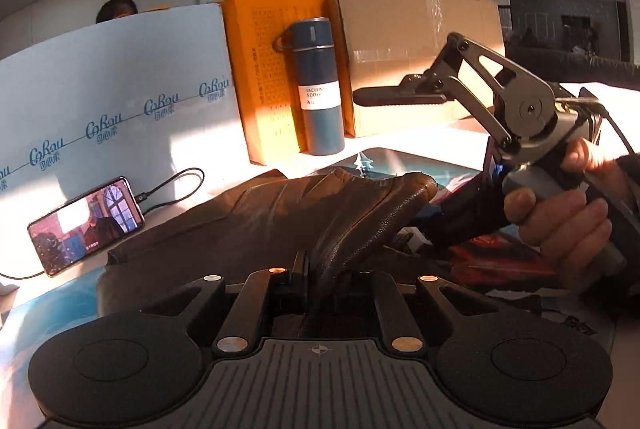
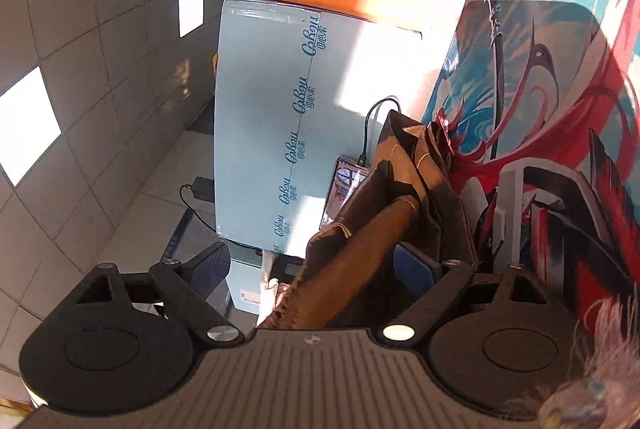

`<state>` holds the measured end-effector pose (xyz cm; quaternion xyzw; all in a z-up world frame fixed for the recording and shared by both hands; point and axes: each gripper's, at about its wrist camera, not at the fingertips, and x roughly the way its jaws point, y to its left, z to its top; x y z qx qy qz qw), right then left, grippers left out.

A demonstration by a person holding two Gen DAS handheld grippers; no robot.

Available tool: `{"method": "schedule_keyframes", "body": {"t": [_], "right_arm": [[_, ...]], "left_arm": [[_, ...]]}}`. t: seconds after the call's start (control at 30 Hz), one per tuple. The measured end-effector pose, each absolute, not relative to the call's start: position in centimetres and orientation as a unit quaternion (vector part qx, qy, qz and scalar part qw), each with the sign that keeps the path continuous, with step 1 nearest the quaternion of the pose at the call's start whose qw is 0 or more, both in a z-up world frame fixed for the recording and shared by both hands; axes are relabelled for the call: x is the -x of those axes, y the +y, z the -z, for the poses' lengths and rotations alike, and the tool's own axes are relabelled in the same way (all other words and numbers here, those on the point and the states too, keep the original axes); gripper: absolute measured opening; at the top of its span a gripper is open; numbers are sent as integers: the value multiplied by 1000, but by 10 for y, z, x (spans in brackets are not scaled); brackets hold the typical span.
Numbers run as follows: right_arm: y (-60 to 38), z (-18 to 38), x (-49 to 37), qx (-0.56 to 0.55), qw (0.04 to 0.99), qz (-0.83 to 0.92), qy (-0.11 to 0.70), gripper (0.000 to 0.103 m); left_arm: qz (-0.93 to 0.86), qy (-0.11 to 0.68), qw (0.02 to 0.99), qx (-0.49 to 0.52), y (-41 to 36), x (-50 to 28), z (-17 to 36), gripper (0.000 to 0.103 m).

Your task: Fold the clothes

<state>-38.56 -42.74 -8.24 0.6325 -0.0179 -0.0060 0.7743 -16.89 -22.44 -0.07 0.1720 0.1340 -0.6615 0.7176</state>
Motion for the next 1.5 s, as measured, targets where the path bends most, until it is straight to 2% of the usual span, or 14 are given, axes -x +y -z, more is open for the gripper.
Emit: {"method": "schedule_keyframes", "body": {"t": [0.1, 0.17, 0.23, 0.37, 0.43, 0.5, 0.57, 0.77, 0.9, 1.03, 1.1, 1.2, 1.27, 1.5], "right_arm": [[-425, 77, 383, -616, 788, 11, -4, 89], [-422, 73, 381, -601, 799, 15, 8, 89], [-419, 71, 380, -591, 807, 18, 16, 89], [-414, 67, 374, -559, 827, 38, 43, 86], [-409, 63, 368, -532, 841, 65, 69, 78], [-402, 59, 360, -497, 856, 97, 102, 49], [-394, 56, 352, -455, 872, 124, 129, 36], [-360, 42, 340, -329, 925, 126, 142, 15], [-354, 28, 345, -294, 935, 153, 122, 13], [-347, 30, 335, -241, 930, 216, 172, 20], [-346, 35, 330, -225, 923, 242, 195, 42], [-350, 41, 327, -229, 913, 259, 216, 55], [-352, 41, 329, -239, 911, 259, 213, 57], [-370, 30, 357, -347, 894, 244, 145, 90]], "left_arm": [[681, 138, 700, -161, -213, 168, 0, 26], [694, 141, 689, -154, -206, 168, 0, 60], [710, 145, 675, -138, -197, 166, -2, 78], [677, 147, 719, -56, -173, 134, -19, 95], [605, 152, 779, -67, -174, 113, -12, 96], [537, 200, 816, -76, -179, 90, 2, 95], [527, 247, 812, -47, -181, 73, 11, 95], [550, 277, 788, -15, -174, 58, 19, 96], [557, 276, 783, -31, -178, 64, 21, 96], [555, 266, 787, -43, -179, 70, 19, 96], [555, 267, 787, -45, -178, 70, 19, 96], [552, 270, 787, -48, -179, 70, 19, 97], [551, 273, 787, -52, -180, 70, 20, 97], [550, 288, 781, -68, -184, 72, 23, 97]]}}
